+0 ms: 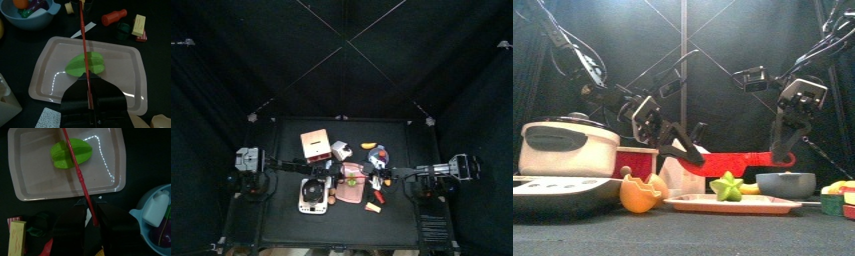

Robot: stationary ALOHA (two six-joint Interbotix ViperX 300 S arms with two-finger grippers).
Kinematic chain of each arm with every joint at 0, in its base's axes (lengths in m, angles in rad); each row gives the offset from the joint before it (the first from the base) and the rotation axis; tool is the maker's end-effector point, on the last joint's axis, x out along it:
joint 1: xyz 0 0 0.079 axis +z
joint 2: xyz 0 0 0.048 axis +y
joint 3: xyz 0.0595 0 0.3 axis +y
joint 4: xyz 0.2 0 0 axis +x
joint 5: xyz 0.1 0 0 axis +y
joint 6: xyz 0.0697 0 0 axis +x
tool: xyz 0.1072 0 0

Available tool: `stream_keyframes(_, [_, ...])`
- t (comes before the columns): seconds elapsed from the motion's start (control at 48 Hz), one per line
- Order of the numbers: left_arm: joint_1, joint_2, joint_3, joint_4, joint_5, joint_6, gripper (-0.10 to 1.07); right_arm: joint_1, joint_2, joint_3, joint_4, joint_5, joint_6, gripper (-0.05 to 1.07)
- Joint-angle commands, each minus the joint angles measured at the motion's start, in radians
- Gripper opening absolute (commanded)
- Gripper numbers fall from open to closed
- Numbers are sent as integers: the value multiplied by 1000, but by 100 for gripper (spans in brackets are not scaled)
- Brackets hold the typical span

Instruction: Cut starfruit

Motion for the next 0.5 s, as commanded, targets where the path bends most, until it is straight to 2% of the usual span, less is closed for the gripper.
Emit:
stream_keyframes(0.0, [-11,-5,-15,2,-3,-3,26,-14,-5,-9,2,2,3,56])
stream_keyframes(0.479, [-15,15,-20,-34,12,-2,26,-5,40,-17,21,0,6,56])
